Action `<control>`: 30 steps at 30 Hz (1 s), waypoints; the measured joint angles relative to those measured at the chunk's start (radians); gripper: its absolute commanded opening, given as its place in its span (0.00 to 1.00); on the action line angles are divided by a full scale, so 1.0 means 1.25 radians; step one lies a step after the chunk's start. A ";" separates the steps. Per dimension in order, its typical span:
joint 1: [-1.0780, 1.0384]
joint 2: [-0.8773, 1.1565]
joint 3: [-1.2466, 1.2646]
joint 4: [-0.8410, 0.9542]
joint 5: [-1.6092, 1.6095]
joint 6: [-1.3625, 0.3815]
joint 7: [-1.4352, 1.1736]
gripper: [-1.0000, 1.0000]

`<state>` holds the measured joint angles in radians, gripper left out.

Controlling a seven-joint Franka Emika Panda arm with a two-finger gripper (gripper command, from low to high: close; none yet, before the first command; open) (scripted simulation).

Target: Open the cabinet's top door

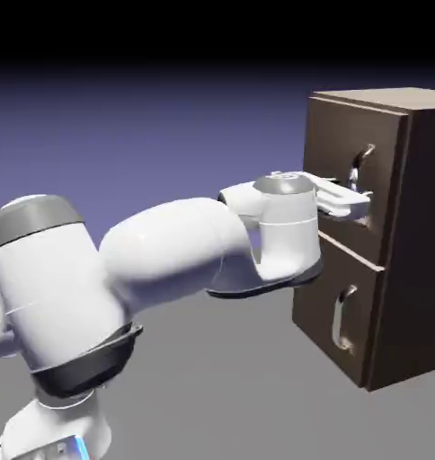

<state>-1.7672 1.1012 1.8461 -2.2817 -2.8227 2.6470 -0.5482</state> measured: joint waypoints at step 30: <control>-0.044 -0.234 0.521 -0.362 0.671 -1.006 0.149 0.00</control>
<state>-1.8222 0.8088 2.4974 -2.7337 -1.9844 1.3893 -0.3617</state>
